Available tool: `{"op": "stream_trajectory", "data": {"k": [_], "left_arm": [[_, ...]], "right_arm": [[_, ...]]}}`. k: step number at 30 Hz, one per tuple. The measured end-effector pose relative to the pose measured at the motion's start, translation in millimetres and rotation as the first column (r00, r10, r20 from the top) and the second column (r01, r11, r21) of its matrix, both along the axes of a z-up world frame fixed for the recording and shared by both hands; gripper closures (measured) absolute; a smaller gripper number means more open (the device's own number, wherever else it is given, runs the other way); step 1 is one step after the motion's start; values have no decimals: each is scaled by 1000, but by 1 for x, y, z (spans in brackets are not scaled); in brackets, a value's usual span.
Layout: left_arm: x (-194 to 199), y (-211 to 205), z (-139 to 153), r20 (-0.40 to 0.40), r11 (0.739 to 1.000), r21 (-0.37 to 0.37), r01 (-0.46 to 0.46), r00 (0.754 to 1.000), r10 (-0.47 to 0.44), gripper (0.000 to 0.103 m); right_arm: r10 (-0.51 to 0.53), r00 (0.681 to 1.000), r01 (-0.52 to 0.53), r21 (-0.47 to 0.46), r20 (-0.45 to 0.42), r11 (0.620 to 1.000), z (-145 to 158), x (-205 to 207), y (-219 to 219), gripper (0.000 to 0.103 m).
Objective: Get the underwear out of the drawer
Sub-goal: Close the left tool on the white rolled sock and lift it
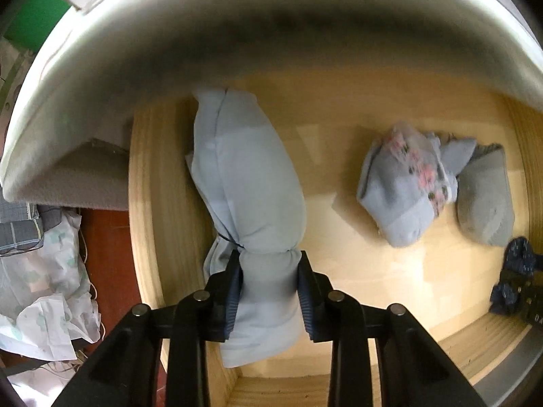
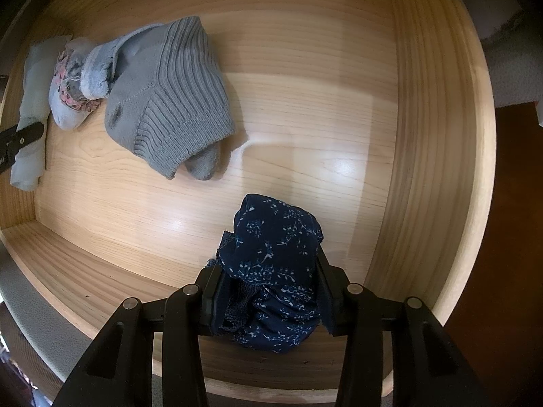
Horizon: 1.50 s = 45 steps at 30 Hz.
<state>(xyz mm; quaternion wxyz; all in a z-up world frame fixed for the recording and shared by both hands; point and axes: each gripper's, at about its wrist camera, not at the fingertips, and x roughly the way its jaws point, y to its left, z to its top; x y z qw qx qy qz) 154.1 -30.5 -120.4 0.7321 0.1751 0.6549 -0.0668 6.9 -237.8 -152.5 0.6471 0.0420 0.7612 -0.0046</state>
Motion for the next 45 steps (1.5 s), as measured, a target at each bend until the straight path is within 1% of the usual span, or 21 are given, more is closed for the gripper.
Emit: {"op": "stream_trajectory", "data": {"k": [5, 12, 17, 21, 22, 23, 24, 26, 28, 30, 33, 35, 36, 39, 41, 44, 45], "left_arm": [[-11, 0, 1, -54, 1000, -16, 19, 998, -20, 73], [-38, 3, -4, -117, 998, -31, 52, 992, -55, 73], [-46, 4, -3, -127, 998, -37, 54, 990, -59, 73], [-46, 6, -3, -115, 997, -40, 60, 991, -64, 64], [-45, 7, -4, -107, 998, -31, 59, 992, -62, 63], [-45, 5, -2, -100, 998, -28, 61, 993, -63, 60], [-45, 2, 0, -92, 997, -30, 64, 994, -67, 55], [-46, 1, 4, -85, 997, -34, 63, 994, -65, 52], [-45, -3, 12, -70, 997, -48, 61, 995, -64, 52], [-43, -7, 19, -55, 997, -62, 51, 997, -55, 44], [-37, -9, 20, -46, 998, -49, 43, 998, -45, 43], [-31, -11, 15, -55, 999, -37, 34, 998, -36, 43], [-28, -12, 13, -58, 999, -36, 29, 998, -31, 41], [-22, -16, 6, -76, 999, -42, 22, 997, -25, 40], [-18, -11, -1, -82, 999, -34, 21, 996, -23, 38], [-17, -22, -9, -85, 997, 37, 64, 995, -60, 38], [-18, -25, -11, -95, 996, 49, 77, 993, -72, 38]], "right_arm": [[0, 1000, 0, 0, 0, 1000, 0, 0, 0, 61], [1, 1000, -1, 0, 0, 1000, 0, 1, 0, 61], [1, 1000, -1, 0, 0, 1000, 0, 1, 0, 61], [1, 1000, -1, 0, 0, 1000, 0, 1, 0, 61], [1, 1000, -1, 0, 0, 1000, 0, 1, 0, 62], [1, 1000, -1, 0, 0, 1000, 0, 1, 0, 62], [0, 1000, 0, 0, 0, 1000, 0, 1, 0, 62], [0, 1000, 0, 0, 0, 1000, 0, 1, 0, 62], [1, 1000, -1, 1, 0, 1000, 0, 1, 0, 62], [0, 1000, 0, 0, 0, 1000, 0, 1, 0, 62], [-1, 1000, 1, 1, 0, 1000, 0, 2, 0, 62], [-1, 1000, 1, 1, 1, 1000, 0, 2, -1, 62], [-1, 1000, 1, 1, 0, 1000, 0, 2, -1, 62], [-1, 1000, 1, 2, 0, 1000, 0, 2, -1, 62], [-2, 1000, 2, 4, 0, 1000, 0, 3, -2, 61], [-4, 1000, 4, 4, 2, 1000, 1, 3, -3, 61], [-4, 1000, 4, 4, 1, 1000, 1, 3, -4, 61]]}}
